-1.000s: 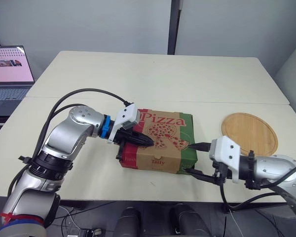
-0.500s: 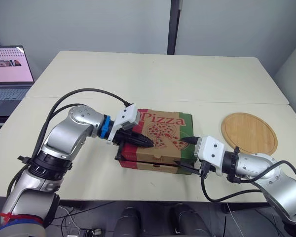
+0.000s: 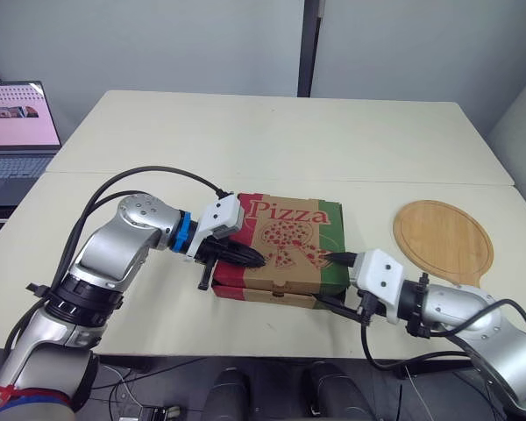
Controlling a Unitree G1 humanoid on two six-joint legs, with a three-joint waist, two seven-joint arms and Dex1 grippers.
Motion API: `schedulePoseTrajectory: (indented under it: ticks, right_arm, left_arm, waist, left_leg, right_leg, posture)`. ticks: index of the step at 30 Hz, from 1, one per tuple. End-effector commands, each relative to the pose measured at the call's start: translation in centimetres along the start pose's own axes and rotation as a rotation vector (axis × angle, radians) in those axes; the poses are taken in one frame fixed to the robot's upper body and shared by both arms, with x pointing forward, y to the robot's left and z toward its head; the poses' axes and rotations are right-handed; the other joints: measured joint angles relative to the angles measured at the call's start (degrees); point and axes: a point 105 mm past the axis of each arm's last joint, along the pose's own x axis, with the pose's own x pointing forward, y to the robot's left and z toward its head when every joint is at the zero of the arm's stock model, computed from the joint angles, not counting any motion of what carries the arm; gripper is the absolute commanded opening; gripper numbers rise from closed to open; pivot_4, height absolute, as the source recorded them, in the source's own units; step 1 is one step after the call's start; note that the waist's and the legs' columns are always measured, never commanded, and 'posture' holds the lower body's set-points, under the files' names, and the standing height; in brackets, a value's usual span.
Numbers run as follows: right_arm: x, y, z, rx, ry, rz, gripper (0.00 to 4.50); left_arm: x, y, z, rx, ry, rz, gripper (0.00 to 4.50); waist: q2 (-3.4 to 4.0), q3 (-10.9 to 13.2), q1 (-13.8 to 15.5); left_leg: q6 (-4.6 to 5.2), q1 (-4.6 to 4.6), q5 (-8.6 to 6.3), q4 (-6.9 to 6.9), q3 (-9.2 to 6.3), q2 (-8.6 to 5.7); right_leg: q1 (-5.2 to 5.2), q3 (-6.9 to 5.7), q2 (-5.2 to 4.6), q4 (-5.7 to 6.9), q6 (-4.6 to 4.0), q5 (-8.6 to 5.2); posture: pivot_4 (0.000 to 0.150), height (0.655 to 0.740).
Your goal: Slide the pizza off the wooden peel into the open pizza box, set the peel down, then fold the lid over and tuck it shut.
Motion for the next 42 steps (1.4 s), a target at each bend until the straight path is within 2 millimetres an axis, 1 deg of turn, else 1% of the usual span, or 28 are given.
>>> schedulePoseTrajectory:
  ticks: [1,3,5,6,8,9,11,14,16,19,20,23,27,30,32,34,35,40,42]
  right_arm:
    - [-2.0,-1.0,1.0,0.031,-0.026,-0.033,3.59]
    - [-3.2,-2.3,0.6,0.109,-0.016,-0.068,3.59]
    - [-4.7,-4.2,0.0,0.187,-0.013,-0.138,3.59]
    - [-5.2,-4.9,-0.9,0.189,0.029,-0.17,3.59]
    - [-5.6,-5.2,-2.1,0.169,0.085,-0.172,3.59]
    - [-5.4,-4.8,-2.7,0.138,0.123,-0.153,3.43]
    - [-4.8,-3.8,-3.5,0.124,0.149,-0.099,2.96]
    - [-3.9,-2.7,-3.9,0.106,0.149,-0.045,1.9]
    - [-3.0,-1.9,-3.4,0.118,0.11,-0.004,1.24]
    - [-2.3,-1.2,-2.6,0.134,0.067,0.031,0.12]
    - [-2.0,-1.0,-2.3,0.142,0.05,0.044,0.05]
    - [-1.3,-0.4,-1.7,0.168,0.014,0.081,0.05]
    - [-1.0,-0.2,-1.3,0.202,-0.013,0.096,0.05]
    - [-1.2,0.0,-1.8,0.201,0.015,0.097,0.05]
    - [-1.5,-0.1,-2.7,0.169,0.07,0.086,0.05]
    - [-2.1,-0.6,-3.5,0.135,0.117,0.066,0.05]
    - [-2.4,-1.0,-3.5,0.127,0.12,0.053,0.05]
    - [-4.7,-3.3,-3.5,0.087,0.162,-0.009,0.05]
    - [-5.1,-4.2,-3.0,0.074,0.147,-0.043,0.05]
  left_arm:
    - [-0.2,0.1,0.1,0.023,0.011,0.009,0.0]
    - [-0.1,0.2,0.2,0.026,0.009,0.012,0.0]
    - [-0.1,0.4,0.4,0.028,0.003,0.018,0.0]
    - [-0.2,0.4,0.4,0.029,0.001,0.021,0.0]
    - [-0.2,0.5,0.5,0.031,-0.001,0.022,0.0]
    - [-0.2,0.5,0.6,0.033,-0.002,0.024,0.0]
    - [-0.3,0.5,0.7,0.036,-0.004,0.025,0.0]
    - [-0.3,0.5,0.9,0.038,-0.008,0.029,0.0]
    - [-0.5,0.6,1.2,0.041,-0.016,0.033,0.0]
    - [-0.6,0.6,1.4,0.043,-0.022,0.035,0.0]
    - [-0.6,0.6,1.5,0.045,-0.023,0.035,0.0]
    - [-0.7,0.8,2.0,0.054,-0.03,0.038,0.0]
    - [-0.7,0.8,2.2,0.056,-0.034,0.036,0.0]
    - [-0.6,0.7,2.1,0.055,-0.032,0.035,0.0]
    - [-0.6,0.6,2.0,0.053,-0.029,0.032,0.0]
    - [-0.5,0.5,1.8,0.05,-0.025,0.029,0.0]
    - [-0.5,0.4,1.8,0.05,-0.024,0.028,0.0]
    - [-0.5,0.3,1.7,0.048,-0.02,0.028,0.0]
    - [-0.6,0.3,1.7,0.046,-0.02,0.028,0.0]
  waist:
    - [0.0,0.0,0.01]
    - [0.0,0.0,0.04]
    - [0.0,0.0,0.0]
    - [0.0,0.0,-0.01]
    - [0.0,0.0,0.02]
    - [0.0,0.0,0.03]
    - [0.0,0.0,-0.07]
    - [0.01,0.0,-0.22]
    - [0.01,0.0,-0.2]
    - [0.01,0.0,-0.15]
    - [0.01,0.0,-0.14]
    - [0.01,0.0,-0.13]
    - [0.01,0.0,-0.15]
    - [0.01,0.0,-0.16]
    - [0.01,0.0,-0.12]
    - [0.01,0.0,-0.04]
    - [0.01,0.0,-0.04]
    - [0.01,0.0,-0.03]
    - [0.0,0.0,-0.02]
  left_leg:
    - [0.0,0.0,0.0,0.0,0.01,0.0]
    - [0.0,0.0,0.0,0.01,0.0,-0.01]
    - [0.0,0.0,0.0,0.01,0.01,-0.01]
    - [0.0,0.01,0.0,0.01,0.02,-0.01]
    - [0.0,0.02,0.0,0.0,0.02,-0.02]
    - [0.0,0.02,0.0,0.0,0.02,-0.02]
    - [0.0,0.02,0.0,-0.02,0.02,-0.01]
    - [0.0,0.05,0.0,-0.01,0.02,0.01]
    - [0.0,0.05,0.0,-0.01,0.03,0.0]
    - [0.0,0.04,0.0,0.0,0.02,0.0]
    - [0.0,0.03,0.0,0.0,0.01,0.0]
    - [0.0,0.03,0.0,0.0,0.0,0.0]
    - [0.0,0.03,0.0,0.0,0.0,0.0]
    - [0.0,0.04,0.0,0.0,0.01,0.0]
    - [0.0,0.04,0.0,0.0,0.0,0.0]
    - [0.0,0.03,0.0,0.0,0.01,-0.01]
    - [0.0,0.03,0.0,0.0,0.02,-0.01]
    - [0.0,0.03,0.0,0.0,0.02,-0.01]
    - [0.0,0.03,0.0,0.01,0.03,-0.02]
  right_leg:
    - [0.0,0.01,0.0,0.0,0.0,0.0]
    - [0.01,0.0,0.0,0.01,0.0,0.0]
    - [0.01,0.01,0.0,0.01,0.0,0.0]
    - [0.02,0.01,0.0,0.01,0.0,0.0]
    - [0.02,0.01,0.0,0.02,0.0,0.0]
    - [0.02,0.01,0.0,0.01,-0.01,0.0]
    - [0.02,0.01,0.0,0.0,-0.03,-0.02]
    - [0.02,0.02,0.03,0.03,-0.03,-0.02]
    - [0.01,0.03,0.03,0.05,-0.03,-0.02]
    - [0.01,0.02,0.03,0.05,-0.03,-0.02]
    - [0.01,0.01,0.03,0.05,-0.03,-0.02]
    - [0.01,0.01,0.02,0.05,-0.03,-0.02]
    - [0.01,0.0,0.03,0.06,-0.03,-0.02]
    - [0.01,0.01,0.03,0.05,-0.03,-0.02]
    - [0.01,0.01,0.03,0.05,-0.03,-0.02]
    - [0.01,0.01,0.02,0.05,-0.03,-0.02]
    - [0.01,0.01,0.02,0.04,-0.03,-0.02]
    - [0.01,0.01,0.02,0.05,-0.03,-0.02]
    - [0.01,0.02,0.02,0.05,-0.03,-0.02]
  posture:
    - [0.15,0.7306]
    - [0.15,0.7306]
    - [0.15,0.7306]
    - [0.15,0.7306]
    - [0.15,0.7306]
    - [0.15,0.7306]
    - [0.15,0.7306]
    - [0.15,0.7306]
    - [0.15,0.7306]
    - [0.15,0.7306]
    - [0.15,0.7306]
    - [0.15,0.7306]
    - [0.15,0.7306]
    - [0.15,0.7306]
    - [0.15,0.7306]
    - [0.15,0.7306]
    - [0.15,0.7306]
    - [0.15,0.7306]
    - [0.15,0.7306]
